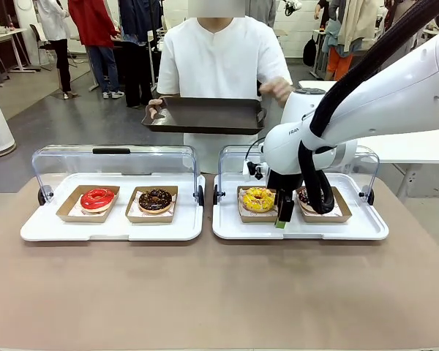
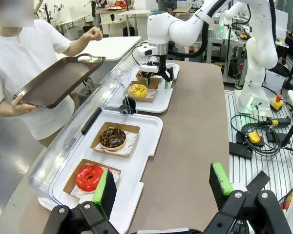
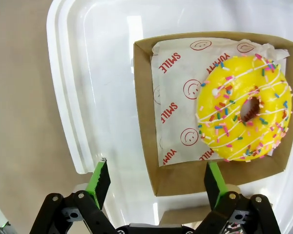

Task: Provide the desired donut to the person.
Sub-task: Pick up and lift the Paper togo box containing the Donut pointed at by the person.

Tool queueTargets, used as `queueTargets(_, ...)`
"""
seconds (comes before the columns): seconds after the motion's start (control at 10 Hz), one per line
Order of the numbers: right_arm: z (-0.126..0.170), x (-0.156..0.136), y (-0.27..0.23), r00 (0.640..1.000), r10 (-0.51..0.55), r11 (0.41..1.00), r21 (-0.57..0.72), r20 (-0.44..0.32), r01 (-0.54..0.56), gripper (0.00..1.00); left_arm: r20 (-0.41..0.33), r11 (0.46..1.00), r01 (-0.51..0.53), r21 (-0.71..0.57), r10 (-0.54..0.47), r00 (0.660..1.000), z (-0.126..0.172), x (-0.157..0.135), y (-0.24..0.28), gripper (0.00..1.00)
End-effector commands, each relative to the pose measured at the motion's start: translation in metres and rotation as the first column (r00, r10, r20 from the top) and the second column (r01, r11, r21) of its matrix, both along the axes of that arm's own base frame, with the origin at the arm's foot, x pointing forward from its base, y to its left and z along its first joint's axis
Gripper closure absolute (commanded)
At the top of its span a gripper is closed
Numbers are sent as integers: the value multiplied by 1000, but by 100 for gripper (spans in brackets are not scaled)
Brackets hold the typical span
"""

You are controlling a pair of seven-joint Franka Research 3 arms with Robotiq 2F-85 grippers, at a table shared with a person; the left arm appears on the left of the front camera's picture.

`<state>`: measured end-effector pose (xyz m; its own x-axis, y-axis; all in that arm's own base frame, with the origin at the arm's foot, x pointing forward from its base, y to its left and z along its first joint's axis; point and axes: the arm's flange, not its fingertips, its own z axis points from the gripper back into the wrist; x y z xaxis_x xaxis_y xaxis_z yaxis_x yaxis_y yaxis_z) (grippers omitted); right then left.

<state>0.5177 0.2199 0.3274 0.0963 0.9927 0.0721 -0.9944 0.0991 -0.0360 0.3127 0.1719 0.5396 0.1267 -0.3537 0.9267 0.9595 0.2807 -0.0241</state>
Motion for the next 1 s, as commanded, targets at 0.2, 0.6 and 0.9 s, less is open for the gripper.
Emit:
queueTargets(0.2, -6, 11, -3, 1000, 24, 1000, -12, -13, -24, 66, 9, 1000, 0, -8, 0, 1000, 1, -1, 0, 0)
queueTargets(0.6, -5, 11, -2, 1000, 29, 1000, -11, -6, -30, 87, 9, 1000, 0, -8, 0, 1000, 1, -1, 0, 0)
queueTargets(0.9, 0, 8, 0, 999, 41, 999, -18, 3, -41, 100, 9, 1000, 0, -8, 0, 1000, 1, -1, 0, 0)
